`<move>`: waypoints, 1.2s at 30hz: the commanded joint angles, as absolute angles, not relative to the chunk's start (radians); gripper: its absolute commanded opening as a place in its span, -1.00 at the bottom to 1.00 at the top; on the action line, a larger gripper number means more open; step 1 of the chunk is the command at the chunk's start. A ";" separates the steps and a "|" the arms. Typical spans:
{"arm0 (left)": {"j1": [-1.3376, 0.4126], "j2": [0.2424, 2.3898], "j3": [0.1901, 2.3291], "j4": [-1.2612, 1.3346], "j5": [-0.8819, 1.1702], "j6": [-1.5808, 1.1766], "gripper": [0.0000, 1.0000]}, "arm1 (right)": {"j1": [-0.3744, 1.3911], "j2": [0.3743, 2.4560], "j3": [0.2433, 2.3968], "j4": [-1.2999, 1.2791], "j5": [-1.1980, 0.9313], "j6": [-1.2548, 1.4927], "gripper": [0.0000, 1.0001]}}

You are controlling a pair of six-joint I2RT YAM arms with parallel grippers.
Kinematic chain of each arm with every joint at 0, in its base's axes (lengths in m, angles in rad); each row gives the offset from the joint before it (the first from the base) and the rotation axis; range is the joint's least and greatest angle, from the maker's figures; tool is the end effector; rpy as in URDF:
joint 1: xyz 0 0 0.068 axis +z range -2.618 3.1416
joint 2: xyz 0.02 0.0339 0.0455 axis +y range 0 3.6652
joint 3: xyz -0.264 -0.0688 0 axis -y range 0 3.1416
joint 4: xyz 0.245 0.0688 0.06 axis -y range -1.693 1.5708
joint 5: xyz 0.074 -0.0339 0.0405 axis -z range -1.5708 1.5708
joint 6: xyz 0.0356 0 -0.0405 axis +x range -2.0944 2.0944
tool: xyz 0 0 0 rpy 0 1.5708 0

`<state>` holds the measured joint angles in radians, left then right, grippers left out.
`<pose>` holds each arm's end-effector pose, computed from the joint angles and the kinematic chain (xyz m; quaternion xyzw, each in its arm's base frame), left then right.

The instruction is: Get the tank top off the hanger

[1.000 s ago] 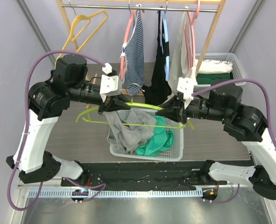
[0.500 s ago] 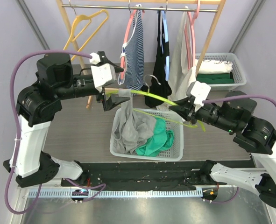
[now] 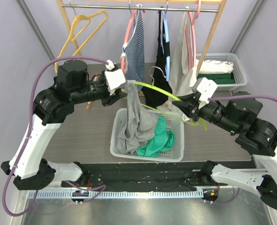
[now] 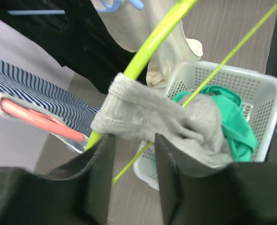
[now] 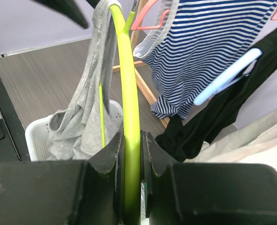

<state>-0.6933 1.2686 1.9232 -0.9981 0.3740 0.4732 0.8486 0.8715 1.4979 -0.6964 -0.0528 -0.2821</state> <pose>0.1456 -0.1379 0.5262 0.5318 0.6115 -0.2132 0.5457 0.0797 0.0933 0.5001 -0.4069 0.6078 0.2091 0.6491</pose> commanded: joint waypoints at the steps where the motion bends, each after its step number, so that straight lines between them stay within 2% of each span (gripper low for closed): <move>1: -0.693 1.262 1.957 -0.920 0.365 0.453 -0.58 | 0.848 0.871 1.514 -0.577 -0.057 -0.256 -0.98; 4: -0.693 1.266 1.960 -0.920 0.379 0.431 -0.76 | 0.848 0.871 1.513 -0.578 -0.055 -0.256 -0.99; 10: -0.693 1.273 1.960 -0.927 0.411 0.417 -0.75 | 0.848 0.879 1.502 -0.575 -0.057 -0.259 -0.99; 14: -0.693 1.285 1.982 -0.928 0.413 0.414 -0.99 | 0.848 0.877 1.488 -0.581 -0.046 -0.262 -0.98; 16: -0.693 1.287 1.993 -0.931 0.414 0.408 -1.00 | 0.850 0.867 1.480 -0.584 -0.040 -0.264 -0.99; 17: -0.693 1.285 1.996 -0.933 0.419 0.405 -0.99 | 0.848 0.865 1.470 -0.584 -0.035 -0.265 -0.98; 20: -0.693 1.285 1.990 -0.948 0.454 0.402 -0.39 | 0.848 0.857 1.456 -0.584 -0.029 -0.265 -0.98; 22: -0.693 1.289 1.982 -0.957 0.472 0.408 -0.38 | 0.848 0.856 1.453 -0.584 -0.029 -0.265 -0.98; 23: -0.693 1.293 1.982 -0.959 0.474 0.410 -0.57 | 0.848 0.857 1.453 -0.584 -0.029 -0.265 -0.98; 25: -0.693 1.299 1.986 -0.956 0.459 0.414 -0.77 | 0.848 0.859 1.451 -0.584 -0.025 -0.264 -0.98; 26: -0.693 1.302 1.996 -0.956 0.454 0.414 -0.96 | 0.848 0.854 1.451 -0.587 -0.023 -0.262 -0.98; 28: -0.693 1.304 2.000 -0.954 0.451 0.411 -0.99 | 0.847 0.848 1.447 -0.591 -0.018 -0.262 -0.98; 29: -0.693 1.304 1.999 -0.954 0.456 0.410 -0.94 | 0.848 0.845 1.445 -0.592 -0.018 -0.262 -0.99; 30: -0.693 1.304 1.996 -0.956 0.457 0.407 -0.79 | 0.848 0.839 1.443 -0.592 -0.017 -0.261 -0.98; 31: -0.693 1.302 1.991 -0.957 0.460 0.408 -0.54 | 0.848 0.835 1.442 -0.592 -0.012 -0.261 -0.98; 32: -0.693 1.302 1.982 -0.960 0.468 0.413 -0.37 | 0.847 0.834 1.442 -0.592 -0.012 -0.261 -0.98; 36: -0.693 1.293 1.953 -0.973 0.453 0.451 -0.33 | 0.847 0.833 1.443 -0.597 -0.011 -0.261 -0.98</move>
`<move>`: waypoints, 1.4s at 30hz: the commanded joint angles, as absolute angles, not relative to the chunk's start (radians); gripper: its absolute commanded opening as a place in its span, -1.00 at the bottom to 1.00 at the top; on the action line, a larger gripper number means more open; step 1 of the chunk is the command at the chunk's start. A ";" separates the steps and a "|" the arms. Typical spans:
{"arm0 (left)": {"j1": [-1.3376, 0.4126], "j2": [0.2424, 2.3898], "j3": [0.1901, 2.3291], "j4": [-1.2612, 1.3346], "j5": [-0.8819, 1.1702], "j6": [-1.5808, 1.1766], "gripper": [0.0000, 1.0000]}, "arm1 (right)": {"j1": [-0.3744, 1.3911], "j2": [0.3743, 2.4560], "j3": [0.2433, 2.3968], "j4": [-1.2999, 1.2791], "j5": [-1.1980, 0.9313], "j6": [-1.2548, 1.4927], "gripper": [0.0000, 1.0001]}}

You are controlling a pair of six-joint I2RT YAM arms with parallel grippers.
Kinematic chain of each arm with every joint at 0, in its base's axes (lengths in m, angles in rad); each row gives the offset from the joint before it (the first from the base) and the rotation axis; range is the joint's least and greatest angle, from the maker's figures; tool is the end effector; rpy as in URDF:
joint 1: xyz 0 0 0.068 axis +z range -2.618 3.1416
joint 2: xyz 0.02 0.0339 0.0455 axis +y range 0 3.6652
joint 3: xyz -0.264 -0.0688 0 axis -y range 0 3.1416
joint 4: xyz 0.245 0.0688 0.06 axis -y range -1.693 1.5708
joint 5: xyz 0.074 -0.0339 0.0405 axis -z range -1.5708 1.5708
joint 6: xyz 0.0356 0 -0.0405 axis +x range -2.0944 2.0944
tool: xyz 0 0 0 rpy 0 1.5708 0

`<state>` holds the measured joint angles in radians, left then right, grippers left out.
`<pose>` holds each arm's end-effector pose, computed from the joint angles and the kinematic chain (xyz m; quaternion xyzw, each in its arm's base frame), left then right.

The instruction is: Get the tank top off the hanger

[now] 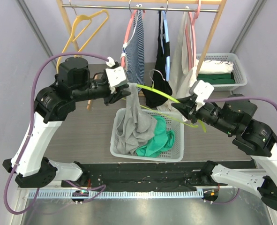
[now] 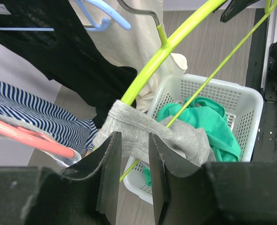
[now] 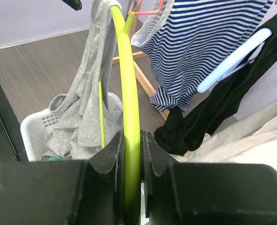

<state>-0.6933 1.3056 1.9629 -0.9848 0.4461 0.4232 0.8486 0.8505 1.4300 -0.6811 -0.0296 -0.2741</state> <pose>0.1506 -0.1451 0.5313 0.5292 0.6042 -0.2547 0.5386 0.0832 0.0960 0.4852 -0.4034 0.6229 0.2004 0.6396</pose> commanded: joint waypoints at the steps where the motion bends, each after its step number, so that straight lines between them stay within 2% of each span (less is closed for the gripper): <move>1: -0.693 1.293 1.950 -0.973 0.442 0.457 -0.34 | 0.848 0.833 1.443 -0.598 -0.014 -0.259 -0.98; 4: -0.693 1.299 1.953 -0.971 0.425 0.476 -0.39 | 0.848 0.836 1.447 -0.598 -0.020 -0.256 -0.98; 7: -0.693 1.310 1.968 -0.968 0.429 0.469 -0.62 | 0.848 0.841 1.447 -0.598 -0.026 -0.252 -0.98; 8: -0.693 1.312 1.970 -0.968 0.430 0.466 -0.80 | 0.847 0.839 1.445 -0.598 -0.025 -0.250 -0.98; 11: -0.693 1.313 1.974 -0.965 0.425 0.466 -1.00 | 0.848 0.835 1.442 -0.604 -0.017 -0.250 -0.98; 22: -0.693 1.305 1.990 -0.966 0.381 0.488 -1.00 | 0.848 0.819 1.436 -0.626 -0.011 -0.244 -0.98; 23: -0.693 1.305 1.993 -0.966 0.370 0.488 -0.88 | 0.848 0.816 1.436 -0.626 -0.008 -0.244 -0.99; 26: -0.692 1.281 1.959 -0.976 0.383 0.476 0.03 | 0.848 0.808 1.440 -0.627 -0.005 -0.247 -0.99; 30: -0.680 1.243 1.870 -0.976 0.426 0.451 0.15 | 0.848 0.811 1.454 -0.629 -0.005 -0.249 -0.98; 35: -0.678 1.238 1.844 -0.971 0.474 0.433 -0.06 | 0.847 0.831 1.463 -0.620 -0.015 -0.247 -0.98; 42: -0.680 1.290 1.891 -0.945 0.494 0.394 -0.21 | 0.848 0.848 1.459 -0.597 -0.043 -0.232 -0.98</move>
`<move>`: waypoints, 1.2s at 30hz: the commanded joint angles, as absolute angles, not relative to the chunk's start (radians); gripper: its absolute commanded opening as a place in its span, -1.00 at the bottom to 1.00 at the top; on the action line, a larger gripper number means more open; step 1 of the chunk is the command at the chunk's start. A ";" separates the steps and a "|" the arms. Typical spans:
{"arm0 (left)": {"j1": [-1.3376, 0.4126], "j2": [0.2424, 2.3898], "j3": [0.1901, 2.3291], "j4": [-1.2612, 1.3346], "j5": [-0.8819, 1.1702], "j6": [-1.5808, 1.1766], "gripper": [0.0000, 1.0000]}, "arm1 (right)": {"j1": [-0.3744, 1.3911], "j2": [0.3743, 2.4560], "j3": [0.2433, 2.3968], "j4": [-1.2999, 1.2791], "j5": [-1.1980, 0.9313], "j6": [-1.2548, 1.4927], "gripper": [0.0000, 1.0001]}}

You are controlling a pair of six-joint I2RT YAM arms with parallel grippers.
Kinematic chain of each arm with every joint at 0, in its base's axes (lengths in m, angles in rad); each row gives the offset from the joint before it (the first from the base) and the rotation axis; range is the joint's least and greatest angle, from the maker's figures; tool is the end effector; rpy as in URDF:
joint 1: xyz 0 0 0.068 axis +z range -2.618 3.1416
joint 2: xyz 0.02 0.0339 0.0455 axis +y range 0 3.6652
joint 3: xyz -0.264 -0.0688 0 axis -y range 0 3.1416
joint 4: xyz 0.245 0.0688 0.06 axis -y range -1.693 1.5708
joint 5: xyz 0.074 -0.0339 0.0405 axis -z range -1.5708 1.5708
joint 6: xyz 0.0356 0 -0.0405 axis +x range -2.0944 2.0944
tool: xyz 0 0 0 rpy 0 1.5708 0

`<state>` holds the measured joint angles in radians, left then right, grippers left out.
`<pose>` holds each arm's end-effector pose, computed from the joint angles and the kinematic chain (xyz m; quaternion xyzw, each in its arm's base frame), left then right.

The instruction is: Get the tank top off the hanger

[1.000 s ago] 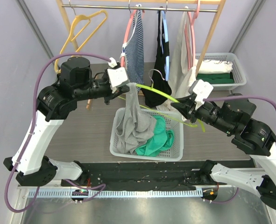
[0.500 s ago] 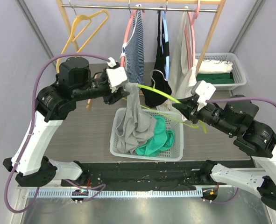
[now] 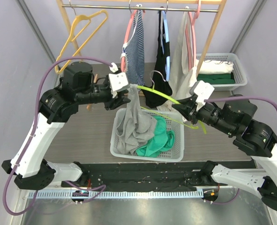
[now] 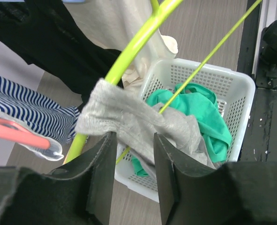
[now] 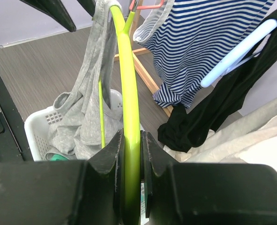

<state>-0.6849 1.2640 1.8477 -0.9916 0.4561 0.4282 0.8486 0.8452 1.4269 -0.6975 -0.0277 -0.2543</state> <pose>0.1519 -0.1443 0.5082 0.5355 0.6256 -0.2559 0.5064 0.0822 0.0948 0.4831 -0.3991 0.6312 0.2046 0.6328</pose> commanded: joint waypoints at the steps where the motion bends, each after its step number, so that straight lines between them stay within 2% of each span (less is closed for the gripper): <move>1: -0.680 1.296 1.894 -0.942 0.497 0.390 -0.27 | 0.848 0.850 1.459 -0.594 -0.041 -0.232 -0.98; 3: -0.683 1.307 1.898 -0.939 0.502 0.385 -0.34 | 0.848 0.853 1.460 -0.591 -0.048 -0.232 -0.98; 13: -0.689 1.333 1.924 -0.930 0.448 0.394 -0.98 | 0.848 0.848 1.448 -0.589 -0.043 -0.244 -0.98; 24: -0.689 1.319 1.924 -0.939 0.400 0.414 -1.00 | 0.850 0.824 1.434 -0.626 -0.011 -0.258 -0.98; 26: -0.689 1.313 1.905 -0.940 0.414 0.411 -0.82 | 0.848 0.822 1.437 -0.626 -0.012 -0.259 -0.98; 27: -0.689 1.313 1.887 -0.940 0.422 0.410 -0.56 | 0.848 0.825 1.442 -0.626 -0.015 -0.259 -0.99; 29: -0.689 1.315 1.878 -0.939 0.437 0.399 -0.41 | 0.848 0.830 1.447 -0.626 -0.020 -0.258 -0.98; 31: -0.689 1.319 1.876 -0.934 0.448 0.388 -0.04 | 0.847 0.836 1.450 -0.626 -0.026 -0.256 -0.99; 33: -0.689 1.327 1.879 -0.931 0.466 0.368 0.07 | 0.848 0.838 1.447 -0.620 -0.028 -0.256 -0.98; 36: -0.689 1.333 1.876 -0.930 0.468 0.364 0.13 | 0.848 0.839 1.445 -0.615 -0.034 -0.255 -0.99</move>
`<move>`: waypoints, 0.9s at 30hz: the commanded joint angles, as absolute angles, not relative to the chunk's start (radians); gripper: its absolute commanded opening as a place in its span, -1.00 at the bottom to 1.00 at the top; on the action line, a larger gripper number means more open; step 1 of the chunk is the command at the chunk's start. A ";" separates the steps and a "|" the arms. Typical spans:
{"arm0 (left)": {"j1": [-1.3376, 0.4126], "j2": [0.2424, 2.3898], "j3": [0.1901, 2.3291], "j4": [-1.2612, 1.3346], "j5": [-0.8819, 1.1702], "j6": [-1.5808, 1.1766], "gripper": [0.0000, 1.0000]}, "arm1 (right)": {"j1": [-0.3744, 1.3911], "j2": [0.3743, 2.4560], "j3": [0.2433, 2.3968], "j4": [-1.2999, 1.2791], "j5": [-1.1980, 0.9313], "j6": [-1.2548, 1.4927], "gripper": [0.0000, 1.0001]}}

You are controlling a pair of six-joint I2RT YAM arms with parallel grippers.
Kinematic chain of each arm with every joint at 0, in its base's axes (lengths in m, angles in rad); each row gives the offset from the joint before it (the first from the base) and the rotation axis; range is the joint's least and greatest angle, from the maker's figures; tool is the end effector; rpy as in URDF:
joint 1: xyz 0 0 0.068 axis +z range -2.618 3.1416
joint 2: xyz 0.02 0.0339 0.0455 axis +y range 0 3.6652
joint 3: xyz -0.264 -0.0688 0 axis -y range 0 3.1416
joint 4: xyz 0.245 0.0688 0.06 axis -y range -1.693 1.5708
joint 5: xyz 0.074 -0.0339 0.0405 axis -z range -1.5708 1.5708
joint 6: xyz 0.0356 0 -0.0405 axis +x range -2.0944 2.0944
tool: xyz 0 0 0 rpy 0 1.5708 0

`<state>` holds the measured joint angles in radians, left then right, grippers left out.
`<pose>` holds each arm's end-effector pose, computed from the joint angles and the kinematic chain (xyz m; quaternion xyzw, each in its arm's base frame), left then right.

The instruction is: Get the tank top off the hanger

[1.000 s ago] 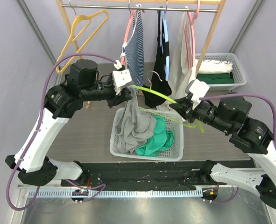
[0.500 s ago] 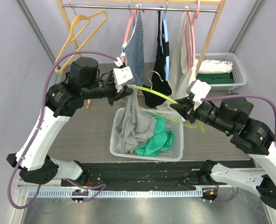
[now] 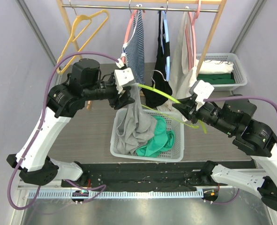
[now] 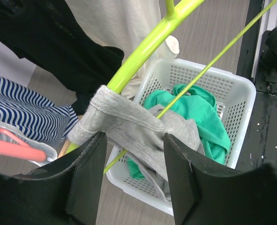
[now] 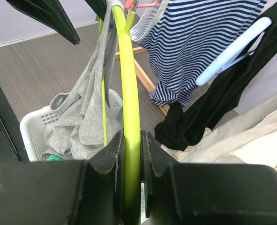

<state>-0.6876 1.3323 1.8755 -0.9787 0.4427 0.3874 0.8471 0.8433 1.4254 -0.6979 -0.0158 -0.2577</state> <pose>0.1701 -0.1594 0.5032 0.5226 0.6462 -0.2615 0.4910 0.0823 0.0940 0.4828 -0.3964 0.6330 0.1988 0.6346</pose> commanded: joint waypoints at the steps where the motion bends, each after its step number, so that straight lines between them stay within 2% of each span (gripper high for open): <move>1: -0.689 1.332 1.870 -0.930 0.465 0.367 0.13 | 0.848 0.839 1.445 -0.615 -0.035 -0.255 -0.98; 2: -0.690 1.331 1.862 -0.928 0.463 0.370 0.11 | 0.848 0.841 1.445 -0.615 -0.037 -0.255 -0.99; 5: -0.693 1.336 1.856 -0.925 0.450 0.377 -0.14 | 0.850 0.842 1.443 -0.611 -0.041 -0.253 -0.99; 6: -0.693 1.338 1.856 -0.927 0.445 0.377 -0.31 | 0.848 0.842 1.443 -0.609 -0.044 -0.252 -0.98; 8: -0.698 1.348 1.852 -0.922 0.434 0.380 -0.51 | 0.850 0.844 1.443 -0.607 -0.048 -0.250 -0.98; 9: -0.699 1.351 1.848 -0.922 0.431 0.380 -0.71 | 0.848 0.844 1.445 -0.607 -0.048 -0.252 -0.98; 12: -0.707 1.361 1.858 -0.919 0.428 0.379 -1.00 | 0.850 0.839 1.440 -0.606 -0.045 -0.252 -0.98; 27: -0.681 1.318 2.040 -0.963 0.368 0.433 -1.00 | 0.848 0.799 1.393 -0.649 -0.012 -0.244 -0.98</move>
